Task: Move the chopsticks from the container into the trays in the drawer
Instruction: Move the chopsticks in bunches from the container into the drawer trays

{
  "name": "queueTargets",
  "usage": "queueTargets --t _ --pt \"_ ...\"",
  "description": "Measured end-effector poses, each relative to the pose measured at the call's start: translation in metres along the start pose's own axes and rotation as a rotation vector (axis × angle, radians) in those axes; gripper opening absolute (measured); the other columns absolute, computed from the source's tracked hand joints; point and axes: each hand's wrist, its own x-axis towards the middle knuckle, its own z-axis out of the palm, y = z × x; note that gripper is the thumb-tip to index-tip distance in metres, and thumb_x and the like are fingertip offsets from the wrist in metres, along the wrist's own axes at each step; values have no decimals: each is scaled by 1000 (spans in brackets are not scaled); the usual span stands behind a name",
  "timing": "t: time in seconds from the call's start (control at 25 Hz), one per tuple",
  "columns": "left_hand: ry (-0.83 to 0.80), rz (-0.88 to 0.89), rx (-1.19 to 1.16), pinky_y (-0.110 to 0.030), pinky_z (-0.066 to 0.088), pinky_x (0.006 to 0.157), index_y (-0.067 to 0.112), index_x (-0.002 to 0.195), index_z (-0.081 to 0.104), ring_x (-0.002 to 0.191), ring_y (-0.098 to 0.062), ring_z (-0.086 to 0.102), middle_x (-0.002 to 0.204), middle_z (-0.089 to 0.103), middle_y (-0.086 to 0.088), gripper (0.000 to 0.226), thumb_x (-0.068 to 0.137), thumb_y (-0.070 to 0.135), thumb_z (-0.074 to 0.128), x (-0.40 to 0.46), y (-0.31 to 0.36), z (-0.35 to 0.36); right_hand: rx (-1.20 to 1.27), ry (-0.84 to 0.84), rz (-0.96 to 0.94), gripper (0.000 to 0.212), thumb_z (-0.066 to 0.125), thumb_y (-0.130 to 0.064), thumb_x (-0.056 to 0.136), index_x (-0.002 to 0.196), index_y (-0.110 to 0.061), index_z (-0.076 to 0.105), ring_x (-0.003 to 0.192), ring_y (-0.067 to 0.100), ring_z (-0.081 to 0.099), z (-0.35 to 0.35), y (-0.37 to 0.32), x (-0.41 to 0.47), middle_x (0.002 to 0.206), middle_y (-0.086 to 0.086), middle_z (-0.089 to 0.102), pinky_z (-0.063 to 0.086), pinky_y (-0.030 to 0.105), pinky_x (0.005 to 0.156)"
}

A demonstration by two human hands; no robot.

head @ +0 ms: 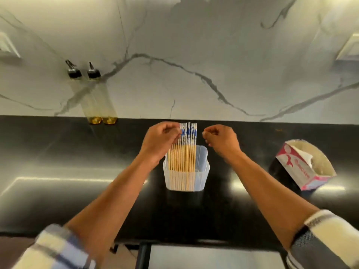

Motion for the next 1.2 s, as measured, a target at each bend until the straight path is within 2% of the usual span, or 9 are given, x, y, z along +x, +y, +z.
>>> queueTargets --t 0.08,0.16,0.2,0.32,0.44,0.56,0.88,1.08,1.2 --pt "8 104 244 -24 54 90 22 120 67 102 -8 69 114 73 3 25 96 25 62 40 3 11 -40 -55 20 28 68 -27 92 117 -15 68 69 7 62 12 -4 33 89 -3 69 47 18 56" --pt "-20 189 433 -24 47 96 20 130 62 116 -12 64 128 68 0 34 97 25 61 72 2 20 -15 -104 54 33 68 -25 92 123 -14 63 65 7 61 23 -4 52 90 -1 69 46 16 50" --pt "-52 222 530 -27 45 100 18 135 58 123 -16 60 134 64 -2 39 98 25 61 85 1 24 17 -130 62 37 68 -23 92 127 -13 61 70 7 63 28 -1 59 94 1 70 49 16 54" --pt "-182 217 792 -36 42 109 16 146 48 134 -22 53 146 55 -6 48 100 26 56 114 -7 31 140 -207 106 44 66 -19 93 134 -11 55 97 16 68 38 13 73 113 7 69 57 32 87" --pt "-258 167 884 -38 47 106 17 146 47 127 -24 58 143 58 -8 46 102 26 53 126 -14 36 241 -288 123 30 66 -17 93 123 -11 65 100 20 71 39 20 80 107 7 73 57 40 94" --pt "-289 152 875 -38 49 105 16 144 52 124 -24 60 141 60 -8 41 103 22 50 127 -16 38 312 -330 125 15 67 -16 92 107 -13 71 95 24 74 41 17 79 101 10 75 59 40 90" --pt "-304 222 814 -37 49 105 15 139 56 121 -23 61 137 63 -9 37 106 24 43 120 -17 35 366 -311 150 16 70 -13 90 105 -9 74 84 20 75 35 7 74 96 11 76 62 29 72" --pt "-240 278 614 -36 43 111 14 148 46 135 -23 52 147 54 -9 45 106 29 45 110 -4 31 379 -293 122 20 72 -14 88 105 -5 73 85 22 74 12 -12 76 98 14 77 62 37 84" --pt "-229 273 398 -39 48 108 17 144 49 126 -22 60 137 62 -8 42 105 31 47 97 8 35 412 -258 73 20 73 -13 87 106 -6 74 93 27 73 -9 -39 75 101 15 76 59 42 90"
